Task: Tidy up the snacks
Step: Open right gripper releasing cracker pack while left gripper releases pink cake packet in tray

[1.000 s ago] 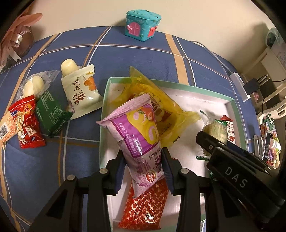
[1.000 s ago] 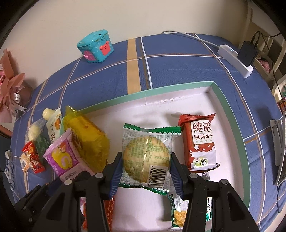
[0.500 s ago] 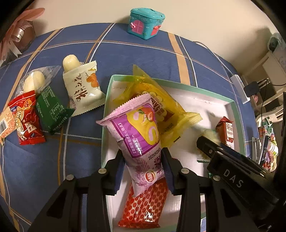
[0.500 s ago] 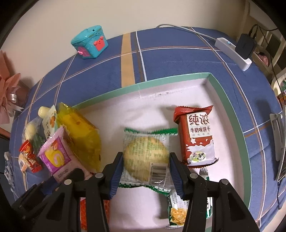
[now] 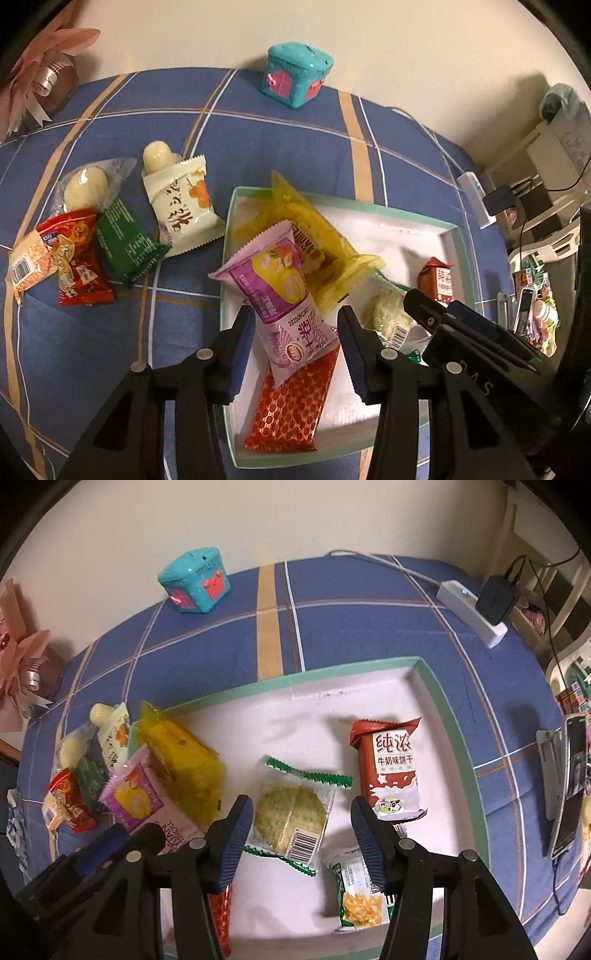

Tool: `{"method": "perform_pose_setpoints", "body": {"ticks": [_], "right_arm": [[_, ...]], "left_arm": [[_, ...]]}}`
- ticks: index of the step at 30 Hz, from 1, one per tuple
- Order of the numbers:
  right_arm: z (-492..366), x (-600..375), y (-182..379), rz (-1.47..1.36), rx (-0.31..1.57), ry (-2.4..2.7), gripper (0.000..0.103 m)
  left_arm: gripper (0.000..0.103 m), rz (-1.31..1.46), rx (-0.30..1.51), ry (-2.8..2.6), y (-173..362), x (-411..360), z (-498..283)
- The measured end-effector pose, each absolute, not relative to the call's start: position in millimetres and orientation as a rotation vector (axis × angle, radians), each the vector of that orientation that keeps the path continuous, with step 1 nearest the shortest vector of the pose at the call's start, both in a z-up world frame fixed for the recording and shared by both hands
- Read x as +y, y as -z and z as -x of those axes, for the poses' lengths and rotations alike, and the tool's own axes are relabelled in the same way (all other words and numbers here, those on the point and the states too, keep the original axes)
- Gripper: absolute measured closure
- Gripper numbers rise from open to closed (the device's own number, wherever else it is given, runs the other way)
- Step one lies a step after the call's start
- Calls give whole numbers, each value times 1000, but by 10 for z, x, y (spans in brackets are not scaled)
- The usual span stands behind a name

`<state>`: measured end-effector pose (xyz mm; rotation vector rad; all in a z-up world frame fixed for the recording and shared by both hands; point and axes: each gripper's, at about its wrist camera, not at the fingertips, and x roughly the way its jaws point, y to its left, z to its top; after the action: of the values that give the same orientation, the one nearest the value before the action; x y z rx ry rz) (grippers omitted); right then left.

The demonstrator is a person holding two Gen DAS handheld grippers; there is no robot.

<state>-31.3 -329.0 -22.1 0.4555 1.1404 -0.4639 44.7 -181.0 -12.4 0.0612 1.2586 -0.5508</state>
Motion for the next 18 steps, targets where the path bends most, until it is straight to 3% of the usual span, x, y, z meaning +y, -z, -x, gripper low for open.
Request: {"method": "perform_pose_setpoints", "body": {"ticks": [7, 10, 18], "right_arm": [[329, -3254, 93, -426, 1132, 483, 43], [335, -3231, 90, -415, 1141, 492, 36], [292, -3115, 212, -379, 1196, 482, 33]], "left_arm": [[44, -52, 1237, 484, 10, -1628, -496], [35, -62, 1238, 396, 45, -1496, -575], [34, -107, 1291, 189, 281, -1161, -738]]}}
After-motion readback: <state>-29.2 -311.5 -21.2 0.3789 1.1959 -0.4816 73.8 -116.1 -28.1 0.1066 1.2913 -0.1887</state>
